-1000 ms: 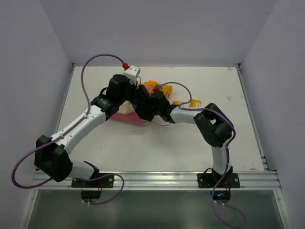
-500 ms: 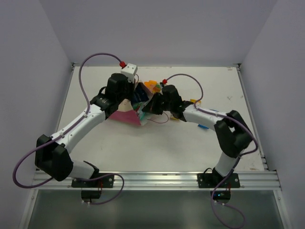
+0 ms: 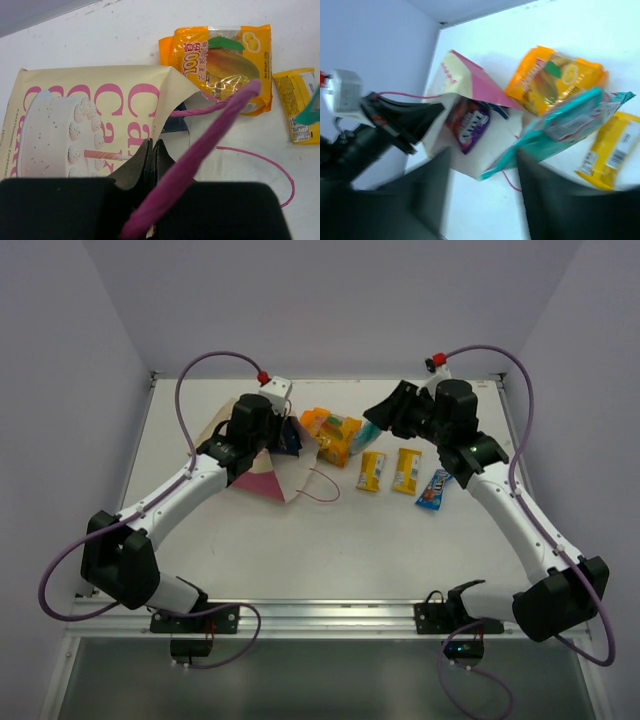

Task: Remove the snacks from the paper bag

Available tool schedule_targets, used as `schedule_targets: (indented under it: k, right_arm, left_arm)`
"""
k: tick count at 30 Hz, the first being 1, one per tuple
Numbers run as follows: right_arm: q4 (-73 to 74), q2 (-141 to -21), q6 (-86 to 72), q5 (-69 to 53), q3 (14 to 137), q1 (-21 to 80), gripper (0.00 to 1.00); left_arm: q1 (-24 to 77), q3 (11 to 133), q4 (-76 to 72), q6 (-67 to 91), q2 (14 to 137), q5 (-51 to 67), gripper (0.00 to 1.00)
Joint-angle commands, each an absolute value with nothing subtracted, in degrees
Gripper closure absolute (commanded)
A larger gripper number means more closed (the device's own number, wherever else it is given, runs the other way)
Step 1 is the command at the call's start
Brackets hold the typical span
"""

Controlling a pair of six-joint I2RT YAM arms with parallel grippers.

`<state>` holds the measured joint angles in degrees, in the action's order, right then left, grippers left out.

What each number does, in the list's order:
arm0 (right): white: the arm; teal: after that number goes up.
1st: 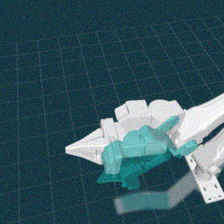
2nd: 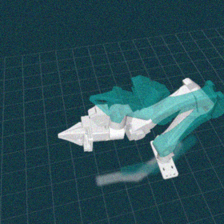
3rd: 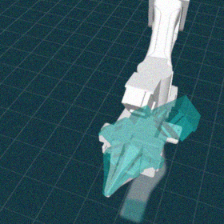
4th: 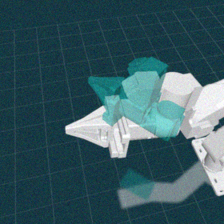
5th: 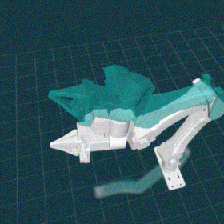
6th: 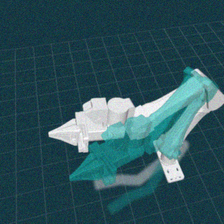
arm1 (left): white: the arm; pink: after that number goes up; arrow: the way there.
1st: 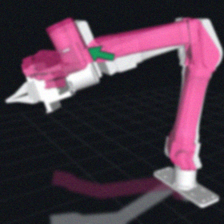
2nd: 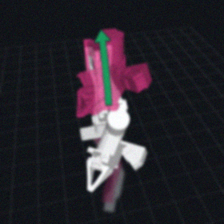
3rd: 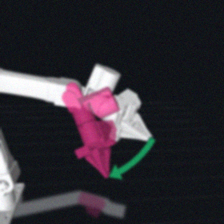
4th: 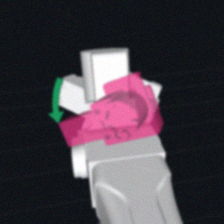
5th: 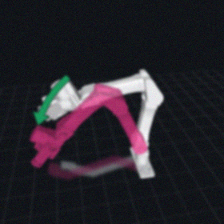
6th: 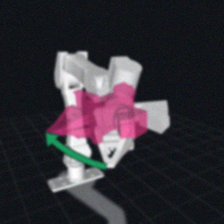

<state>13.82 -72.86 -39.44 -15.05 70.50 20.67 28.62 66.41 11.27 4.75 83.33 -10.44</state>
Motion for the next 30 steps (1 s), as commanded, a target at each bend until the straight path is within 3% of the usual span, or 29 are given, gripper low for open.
schedule_targets:
  k: [1,4,9,14,30]
  right_arm:
    - [19.5,-72.8,-35.0,-8.2,70.0,20.8,0.33]
    - [15.9,-73.5,-36.6,-11.1,66.1,22.7,0.26]
    - [2.8,-80.5,-46.6,-14.9,65.0,33.1,0.26]
    - [-10.9,-95.9,-58.8,-15.3,66.7,38.0,0.28]
    - [-17.7,-121.9,-69.8,-13.3,78.9,44.5,0.21]
  left_arm:
    - [28.1,66.6,10.4,1.1,80.6,-8.1,1.0]
    - [28.1,66.4,11.2,0.1,79.3,-4.6,1.0]
    - [28.1,66.4,11.9,-1.7,76.6,-1.6,1.0]
    - [28.1,66.5,11.9,0.3,75.3,-0.3,1.0]
    - [28.4,66.6,8.6,11.5,76.2,6.3,1.0]
